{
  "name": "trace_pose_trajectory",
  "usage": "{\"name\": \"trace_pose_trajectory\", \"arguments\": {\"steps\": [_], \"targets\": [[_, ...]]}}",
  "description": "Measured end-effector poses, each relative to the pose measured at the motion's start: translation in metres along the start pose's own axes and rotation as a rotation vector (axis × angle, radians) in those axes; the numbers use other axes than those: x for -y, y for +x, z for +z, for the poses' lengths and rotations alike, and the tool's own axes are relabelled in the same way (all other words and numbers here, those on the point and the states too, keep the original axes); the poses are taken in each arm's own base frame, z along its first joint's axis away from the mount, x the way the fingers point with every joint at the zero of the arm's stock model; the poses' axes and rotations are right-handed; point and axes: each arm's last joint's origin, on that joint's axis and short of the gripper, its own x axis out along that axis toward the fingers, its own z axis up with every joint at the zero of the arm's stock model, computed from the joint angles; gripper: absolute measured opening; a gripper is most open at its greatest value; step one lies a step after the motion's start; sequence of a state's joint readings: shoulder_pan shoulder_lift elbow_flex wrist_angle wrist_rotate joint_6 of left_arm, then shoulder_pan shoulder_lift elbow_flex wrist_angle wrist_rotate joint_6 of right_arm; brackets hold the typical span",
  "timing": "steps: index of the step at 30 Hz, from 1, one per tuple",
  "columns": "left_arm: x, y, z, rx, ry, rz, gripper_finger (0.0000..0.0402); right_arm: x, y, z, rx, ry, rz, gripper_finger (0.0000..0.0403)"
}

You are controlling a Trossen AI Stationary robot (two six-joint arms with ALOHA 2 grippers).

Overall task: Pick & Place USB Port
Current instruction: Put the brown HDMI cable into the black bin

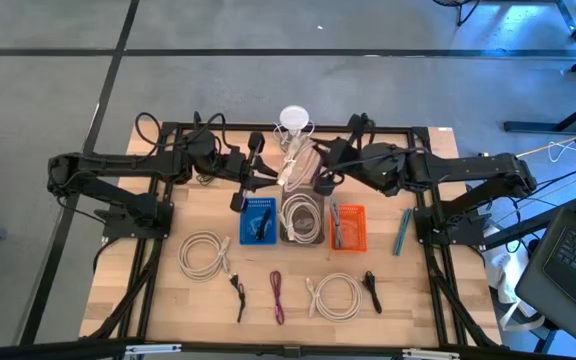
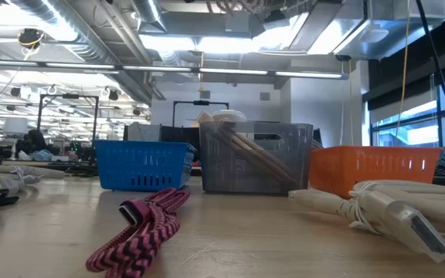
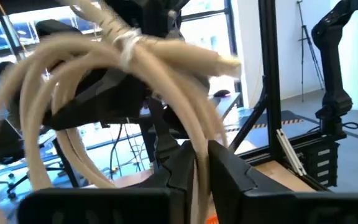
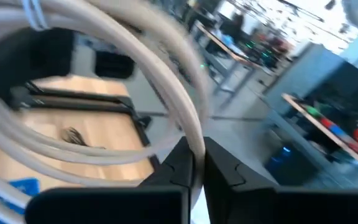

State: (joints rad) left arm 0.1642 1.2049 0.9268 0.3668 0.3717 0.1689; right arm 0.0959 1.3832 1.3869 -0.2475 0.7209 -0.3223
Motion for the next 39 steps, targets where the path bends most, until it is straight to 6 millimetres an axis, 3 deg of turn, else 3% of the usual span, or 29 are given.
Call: {"name": "trace_pose_trajectory", "arguments": {"steps": [9,16,24,39], "targets": [[-0.002,0.0,0.0,-0.017,0.026,0.071,0.0116,0.011,-0.021,-0.007,-0.115,0.005,-0.081,0.0016],[-0.001,-0.008,0.007,-0.013,0.077,0.114,0.0168,0.009,-0.039,-0.038,-0.37,0.127,0.109,0.0016],[-0.002,-0.01,0.009,-0.015,0.084,0.141,0.0174,-0.013,-0.03,-0.058,-0.457,0.237,0.256,0.0016],[-0.003,-0.01,0.01,-0.017,0.085,0.172,0.0169,-0.051,-0.005,-0.124,-0.5,0.405,0.352,0.0016]]}}
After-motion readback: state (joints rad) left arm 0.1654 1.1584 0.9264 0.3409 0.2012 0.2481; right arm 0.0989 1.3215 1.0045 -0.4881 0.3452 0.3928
